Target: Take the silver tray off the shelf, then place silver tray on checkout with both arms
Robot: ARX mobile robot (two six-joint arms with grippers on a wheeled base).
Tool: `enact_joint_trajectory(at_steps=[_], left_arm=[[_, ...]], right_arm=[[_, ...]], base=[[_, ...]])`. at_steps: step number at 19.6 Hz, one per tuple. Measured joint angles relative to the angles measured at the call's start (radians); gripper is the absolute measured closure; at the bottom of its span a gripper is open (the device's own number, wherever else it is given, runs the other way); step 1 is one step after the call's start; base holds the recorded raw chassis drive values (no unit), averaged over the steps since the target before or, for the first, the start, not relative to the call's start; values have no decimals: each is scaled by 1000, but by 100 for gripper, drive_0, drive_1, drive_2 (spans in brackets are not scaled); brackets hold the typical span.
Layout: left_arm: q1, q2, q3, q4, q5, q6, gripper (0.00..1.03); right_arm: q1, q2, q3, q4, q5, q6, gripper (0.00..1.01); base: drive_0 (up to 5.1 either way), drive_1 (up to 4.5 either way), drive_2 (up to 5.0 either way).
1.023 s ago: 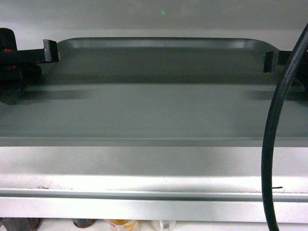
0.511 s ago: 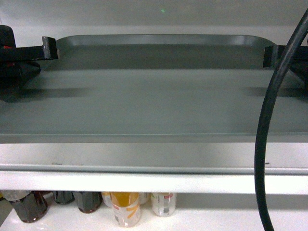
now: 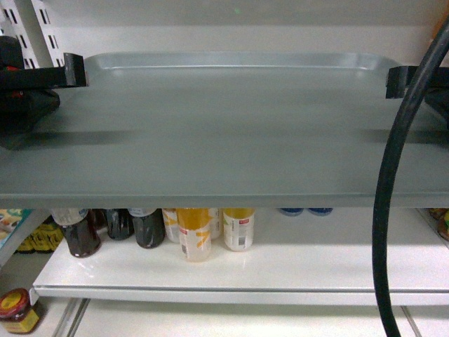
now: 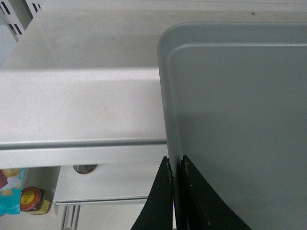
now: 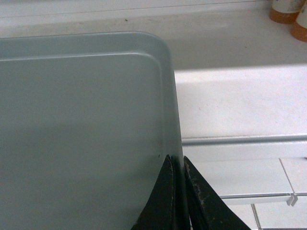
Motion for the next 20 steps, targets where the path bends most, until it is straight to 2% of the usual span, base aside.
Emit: enact_joint_trajectory(at_steps=[20], left_arm=[[0,-2,4,-4,-2,0,100]], right_arm=[[0,-1,2,-2,-1,0,98]], base=[[8,-423,439]])
